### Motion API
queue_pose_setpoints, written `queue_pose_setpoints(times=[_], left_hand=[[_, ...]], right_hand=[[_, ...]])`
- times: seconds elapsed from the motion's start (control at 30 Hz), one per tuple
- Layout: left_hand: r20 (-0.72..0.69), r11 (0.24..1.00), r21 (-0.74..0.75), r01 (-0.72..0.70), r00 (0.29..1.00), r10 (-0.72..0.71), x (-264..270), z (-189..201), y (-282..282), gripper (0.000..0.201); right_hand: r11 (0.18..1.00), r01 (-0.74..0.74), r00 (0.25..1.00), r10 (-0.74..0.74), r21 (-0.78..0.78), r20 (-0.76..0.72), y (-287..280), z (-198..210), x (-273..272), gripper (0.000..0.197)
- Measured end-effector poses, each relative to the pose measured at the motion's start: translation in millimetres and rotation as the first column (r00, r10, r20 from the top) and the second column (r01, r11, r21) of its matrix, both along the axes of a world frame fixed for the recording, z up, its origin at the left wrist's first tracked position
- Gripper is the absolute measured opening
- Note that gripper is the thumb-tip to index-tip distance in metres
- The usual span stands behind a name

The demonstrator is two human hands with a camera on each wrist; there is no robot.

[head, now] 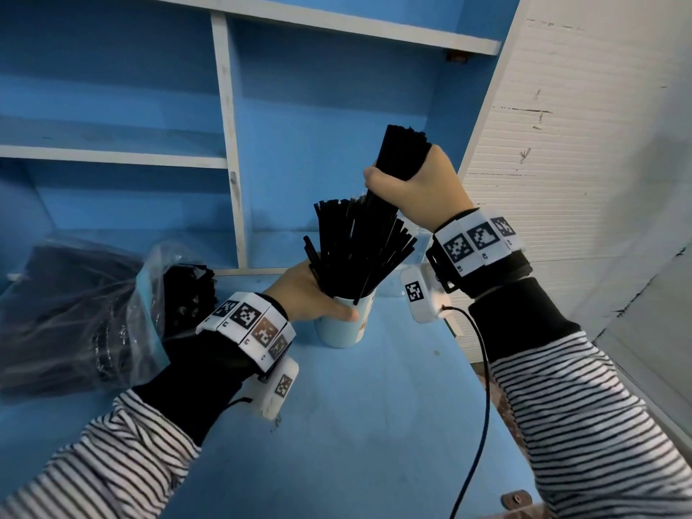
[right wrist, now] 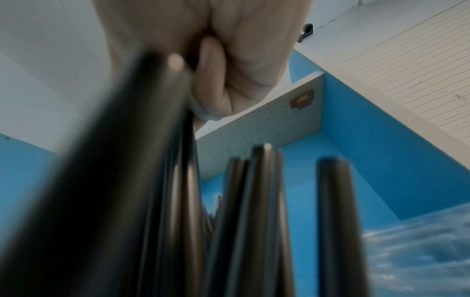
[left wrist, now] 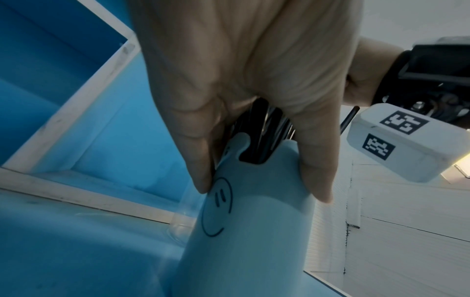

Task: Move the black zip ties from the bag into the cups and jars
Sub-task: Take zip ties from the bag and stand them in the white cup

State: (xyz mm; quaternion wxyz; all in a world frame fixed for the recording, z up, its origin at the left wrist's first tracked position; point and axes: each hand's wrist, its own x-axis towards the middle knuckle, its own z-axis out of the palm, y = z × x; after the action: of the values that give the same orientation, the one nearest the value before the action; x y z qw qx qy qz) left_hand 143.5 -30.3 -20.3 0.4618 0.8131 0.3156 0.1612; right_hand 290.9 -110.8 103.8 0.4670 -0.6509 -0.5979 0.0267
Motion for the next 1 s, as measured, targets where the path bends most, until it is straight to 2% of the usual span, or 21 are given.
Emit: queue_pose_setpoints(times=[0.13,0.23,0.37,0.5,0.6,0.7,0.8,0.9,1.0], left_hand=[[0.005,1.000,-0.015,-0.002,1.000,0.002,0,-1,2,0.052],[0.008,1.000,-0.021,-0.001,1.000,0.001,2,-2,3,0.053],[0.008,1.000,-0.011,0.008,1.000,-0.008,3,-3,6,0.058],[-0.014,1.000,-0.012,0.007,1.000,-0.007,5,0,7,0.066],[-0.033,0.999,-0.027,0.016,0.999,-0.017,5,3,7,0.071],[-0.028,0.998,-0.061,0.021,0.999,-0.023,4,6,4,0.077],[0.006,0.995,-0.090,0.038,0.999,-0.038,3,7,2,0.080],[0.035,0.993,-0.106,0.057,0.998,-0.054,2,6,1,0.078],[0.034,0.994,-0.100,0.048,0.998,-0.045,1,7,0,0.075]], right_hand=[[1.000,-0.005,1.000,0.005,0.020,0.000,4,7,-1,0.038],[1.000,-0.012,1.000,0.011,-0.026,-0.012,6,-2,-4,0.036],[0.997,-0.009,1.000,0.007,-0.077,-0.021,6,-26,-10,0.050],[0.995,-0.001,0.995,0.010,-0.100,0.095,3,-32,-11,0.050],[0.983,0.028,0.981,0.008,-0.182,0.196,3,-28,-10,0.045],[0.959,0.041,0.971,0.027,-0.279,0.236,2,-20,-12,0.042],[0.940,-0.005,0.979,0.075,-0.340,0.192,-4,-11,-17,0.039],[0.946,-0.092,0.988,0.125,-0.312,0.086,-9,-10,-21,0.032],[0.936,-0.050,0.987,0.100,-0.348,0.126,-8,-12,-20,0.028]])
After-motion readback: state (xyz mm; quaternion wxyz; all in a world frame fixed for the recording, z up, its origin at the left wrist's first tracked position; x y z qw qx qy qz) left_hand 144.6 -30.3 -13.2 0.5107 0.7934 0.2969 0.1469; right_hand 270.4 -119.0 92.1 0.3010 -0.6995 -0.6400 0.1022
